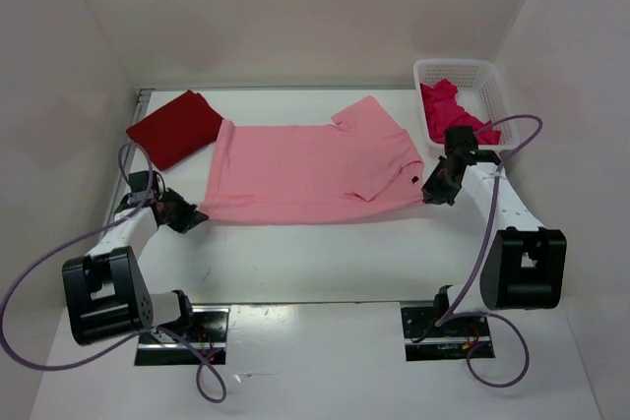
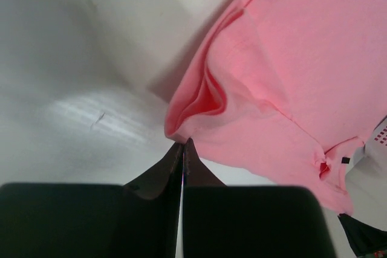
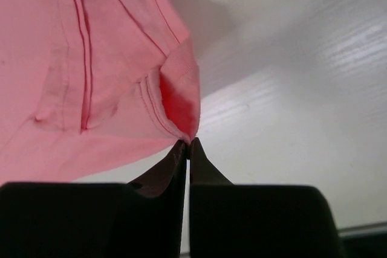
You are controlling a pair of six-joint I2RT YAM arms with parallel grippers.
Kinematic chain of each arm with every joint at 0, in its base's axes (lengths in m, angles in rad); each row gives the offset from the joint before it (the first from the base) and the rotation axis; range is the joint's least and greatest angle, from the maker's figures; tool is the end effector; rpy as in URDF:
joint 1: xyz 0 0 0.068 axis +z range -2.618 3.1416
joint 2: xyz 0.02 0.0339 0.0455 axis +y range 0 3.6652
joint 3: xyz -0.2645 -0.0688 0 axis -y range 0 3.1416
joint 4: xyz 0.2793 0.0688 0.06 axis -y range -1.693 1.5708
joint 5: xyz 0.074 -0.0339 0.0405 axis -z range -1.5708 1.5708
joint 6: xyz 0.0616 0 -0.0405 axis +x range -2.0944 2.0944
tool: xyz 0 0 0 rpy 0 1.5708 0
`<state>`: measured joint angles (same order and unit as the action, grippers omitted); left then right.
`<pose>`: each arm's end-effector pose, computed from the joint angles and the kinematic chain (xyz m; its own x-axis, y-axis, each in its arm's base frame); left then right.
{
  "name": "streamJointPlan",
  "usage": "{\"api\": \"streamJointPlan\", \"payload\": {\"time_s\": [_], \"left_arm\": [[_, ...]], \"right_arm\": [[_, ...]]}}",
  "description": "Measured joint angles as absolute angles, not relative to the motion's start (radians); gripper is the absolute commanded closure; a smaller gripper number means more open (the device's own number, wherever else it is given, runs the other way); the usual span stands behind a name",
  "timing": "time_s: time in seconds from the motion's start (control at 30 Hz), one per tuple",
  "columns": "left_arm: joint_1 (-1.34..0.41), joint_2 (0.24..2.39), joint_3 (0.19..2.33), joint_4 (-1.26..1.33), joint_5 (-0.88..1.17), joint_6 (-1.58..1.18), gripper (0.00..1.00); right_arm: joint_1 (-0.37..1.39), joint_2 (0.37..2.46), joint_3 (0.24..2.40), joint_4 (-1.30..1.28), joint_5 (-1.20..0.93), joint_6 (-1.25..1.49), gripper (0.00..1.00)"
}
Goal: Fold and stack the t-shirts
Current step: Fold the flattened tshirt in 1/3 of the way
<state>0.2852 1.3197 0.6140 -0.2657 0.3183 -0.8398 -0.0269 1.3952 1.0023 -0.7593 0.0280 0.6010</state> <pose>0.2746 0.0604 0.1248 -0.4562 -0.8706 -0.1842 -0.6552 0.4687 -0.5925 0.3097 -0.0101 0.1986 -0.7317 0.5851 -0.3497 0.5480 0.8100 0.2088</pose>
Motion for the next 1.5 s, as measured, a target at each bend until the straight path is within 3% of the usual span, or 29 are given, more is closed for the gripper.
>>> {"api": "streamJointPlan", "payload": {"time_s": [0.17,0.37,0.57,0.6,0.67,0.7,0.73,0.77,0.87,0.9,0.93,0.97,1.0,1.03,1.1,1.13,1.2,1.3,1.37,1.5], "left_arm": [[0.307,1.167,0.598,-0.396,0.332,-0.842,1.0],[0.307,1.134,0.588,-0.518,0.366,-0.86,0.97],[0.307,1.134,0.604,-0.621,0.402,-0.87,0.9],[0.307,1.134,0.614,-0.632,0.406,-0.867,0.78],[0.307,1.133,0.633,-0.648,0.41,-0.867,0.57],[0.307,1.131,0.637,-0.651,0.411,-0.859,0.47],[0.307,1.126,0.642,-0.655,0.408,-0.858,0.24],[0.307,1.121,0.648,-0.659,0.403,-0.849,0.14],[0.307,1.116,0.696,-0.681,0.377,-0.835,0.0],[0.307,1.116,0.716,-0.682,0.369,-0.83,0.02],[0.306,1.115,0.739,-0.674,0.362,-0.821,0.09],[0.301,1.114,0.756,-0.656,0.359,-0.815,0.21],[0.294,1.114,0.766,-0.632,0.356,-0.813,0.48],[0.279,1.115,0.772,-0.599,0.354,-0.807,0.57],[0.238,1.118,0.773,-0.551,0.344,-0.79,0.75],[0.214,1.12,0.773,-0.536,0.329,-0.785,0.76],[0.166,1.128,0.773,-0.508,0.281,-0.774,0.76],[0.101,1.171,0.783,-0.489,0.205,-0.753,0.71],[0.072,1.207,0.793,-0.477,0.169,-0.743,0.69],[-0.005,1.249,0.795,-0.437,0.129,-0.758,0.69]], "right_arm": [[-0.029,1.357,1.011,-0.895,-0.024,0.553,0.94],[-0.015,1.208,1.011,-1.044,-0.049,0.555,0.93],[0.004,1.106,1.039,-1.166,-0.028,0.577,0.79],[0.004,1.095,1.042,-1.174,-0.021,0.58,0.62],[0.005,1.068,1.046,-1.192,-0.014,0.586,0.5],[0.006,1.06,1.05,-1.201,-0.012,0.59,0.47],[0.007,1.055,1.054,-1.209,-0.011,0.589,0.45],[0.008,1.054,1.061,-1.216,-0.011,0.588,0.43],[0.01,1.056,1.088,-1.228,-0.011,0.586,0.46],[0.013,1.056,1.097,-1.227,-0.01,0.586,0.51],[0.015,1.056,1.104,-1.222,-0.017,0.585,0.66],[0.017,1.057,1.105,-1.216,-0.027,0.58,0.75],[0.021,1.059,1.1,-1.204,-0.043,0.582,0.86],[0.028,1.06,1.082,-1.175,-0.065,0.586,1.0],[0.044,1.064,1.014,-1.098,-0.111,0.598,1.0],[0.051,1.071,0.972,-1.059,-0.129,0.605,1.0],[0.067,1.101,0.897,-0.986,-0.162,0.622,1.0],[0.103,1.168,0.823,-0.892,-0.205,0.659,0.83],[0.13,1.205,0.804,-0.833,-0.222,0.686,0.66],[0.17,1.251,0.774,-0.718,-0.229,0.731,0.58]]}}
